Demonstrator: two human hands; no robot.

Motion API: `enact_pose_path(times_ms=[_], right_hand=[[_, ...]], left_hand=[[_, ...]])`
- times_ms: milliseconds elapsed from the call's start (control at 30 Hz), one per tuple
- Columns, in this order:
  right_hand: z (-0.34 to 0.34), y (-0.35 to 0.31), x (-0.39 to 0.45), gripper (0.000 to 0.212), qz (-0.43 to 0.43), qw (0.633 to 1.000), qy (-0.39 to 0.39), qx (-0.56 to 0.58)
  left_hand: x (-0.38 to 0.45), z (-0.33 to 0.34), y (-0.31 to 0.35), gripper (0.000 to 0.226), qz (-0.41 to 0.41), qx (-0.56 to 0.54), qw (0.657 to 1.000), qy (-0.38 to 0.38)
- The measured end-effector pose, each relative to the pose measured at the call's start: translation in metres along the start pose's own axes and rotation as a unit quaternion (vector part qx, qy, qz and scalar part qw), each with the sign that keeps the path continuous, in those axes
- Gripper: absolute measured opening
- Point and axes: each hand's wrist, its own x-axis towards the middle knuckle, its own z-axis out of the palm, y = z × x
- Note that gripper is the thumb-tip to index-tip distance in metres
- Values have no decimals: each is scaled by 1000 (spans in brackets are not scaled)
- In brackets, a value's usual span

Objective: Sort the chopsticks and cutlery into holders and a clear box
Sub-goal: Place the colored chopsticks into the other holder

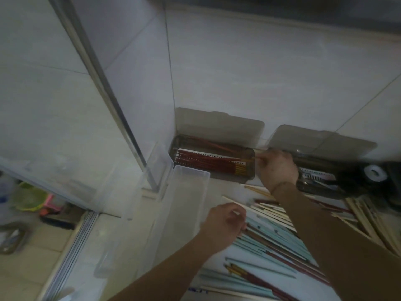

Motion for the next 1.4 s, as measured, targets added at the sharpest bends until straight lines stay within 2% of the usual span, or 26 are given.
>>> enact_pose_path(times_ms=[167,267,400,533,600,700,867,967,1067,1233,1400], right_hand=[[15,-20,17,19,-15,997,-72,-20],[21,-25,17,16,-21,995,-97,-18],[27,-17,17,16,-72,992,-84,-57],[30,-11,18,14,-160,983,-42,-85],[31,-5,21,17,-143,988,-38,-52],[32,1,25,16,-76,994,-53,50],[34,-8,24,14,-73,989,-61,113],[37,-8,24,13,-88,990,-69,91],[34,-4,20,22,-135,981,-119,70],[26,1,18,27,-166,974,-155,28],[29,2,17,19,-164,980,-115,21]], left_hand=[[6,-2,-13,16,-14,50,999,5],[4,-5,-15,11,-27,46,999,6],[3,-7,-21,16,-6,99,995,33],[3,-9,-18,28,-2,87,996,19],[6,-9,-23,34,-11,80,997,13],[10,-8,-23,23,-9,75,997,6],[11,-8,-25,36,-6,65,998,8],[9,-6,-28,35,3,120,993,5],[9,-5,-33,26,31,199,979,-16],[9,1,-38,25,31,213,976,-23],[9,3,-41,23,22,200,979,-23]])
